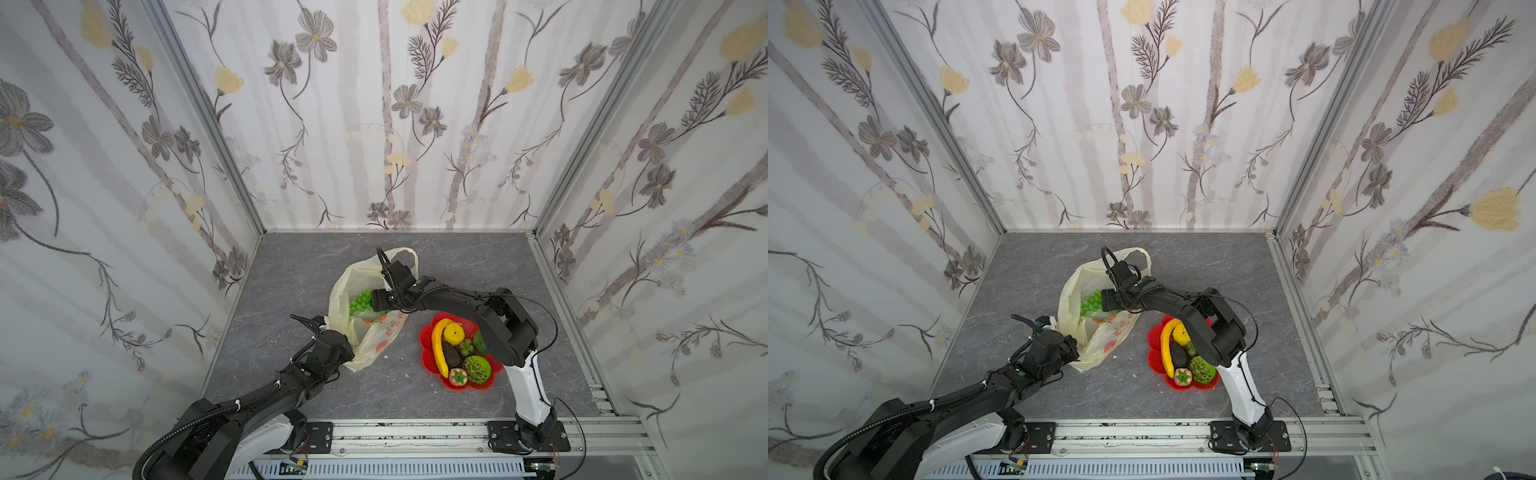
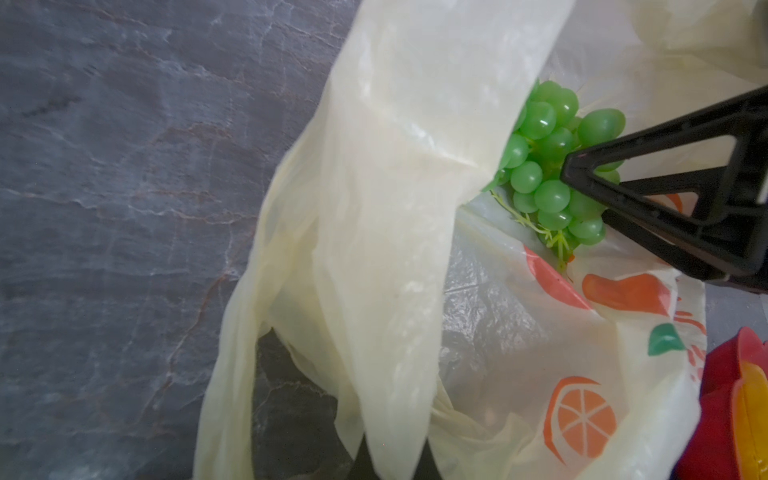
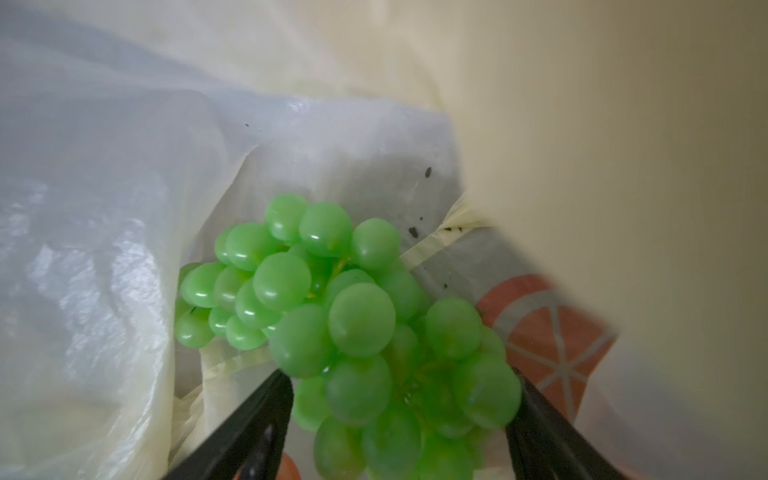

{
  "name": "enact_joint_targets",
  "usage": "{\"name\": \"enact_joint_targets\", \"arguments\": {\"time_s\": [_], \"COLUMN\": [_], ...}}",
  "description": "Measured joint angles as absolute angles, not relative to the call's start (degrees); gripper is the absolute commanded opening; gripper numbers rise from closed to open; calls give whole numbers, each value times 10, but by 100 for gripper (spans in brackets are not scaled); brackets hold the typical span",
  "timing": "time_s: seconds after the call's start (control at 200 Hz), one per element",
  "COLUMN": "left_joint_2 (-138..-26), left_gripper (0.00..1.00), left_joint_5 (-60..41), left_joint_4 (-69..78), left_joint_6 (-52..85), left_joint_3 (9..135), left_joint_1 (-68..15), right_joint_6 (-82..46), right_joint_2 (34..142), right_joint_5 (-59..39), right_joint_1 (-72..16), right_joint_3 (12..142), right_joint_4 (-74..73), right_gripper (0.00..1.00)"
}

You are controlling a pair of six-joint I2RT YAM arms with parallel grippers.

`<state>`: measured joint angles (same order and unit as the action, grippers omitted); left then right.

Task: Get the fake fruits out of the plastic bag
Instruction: 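Lower the right gripper into the bag onto the green grapes, then close the right gripper on the green grapes bunch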

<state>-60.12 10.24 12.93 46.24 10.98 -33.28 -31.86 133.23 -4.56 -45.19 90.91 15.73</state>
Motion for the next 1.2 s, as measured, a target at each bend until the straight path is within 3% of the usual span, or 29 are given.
{"name": "enact_joint_targets", "arguments": {"time_s": [0.17,0.475,0.714,1.199], "left_joint_2": [-615,-623,-623,-637], "left_gripper": [0,0,0,0], "left_joint_5": [98,96,96,99], "left_joint_4": [135,139,139,139], "left_joint_6": [454,450,450,448], "left_joint_3": [117,119,119,128], "left_joint_1": [-334,-335,-335,-335], "right_joint_6": [-310,-299,-298,-295], "right_joint_2": [1367,1399,1392,1319], "right_joint_5": [-46,-47,-45,-41], "right_joint_1": [-460,-466,-467,-466], "right_joint_3": [947,988,989,969], "right_joint_4": [168,178,187,202], "right_gripper": [76,44,30,27]}}
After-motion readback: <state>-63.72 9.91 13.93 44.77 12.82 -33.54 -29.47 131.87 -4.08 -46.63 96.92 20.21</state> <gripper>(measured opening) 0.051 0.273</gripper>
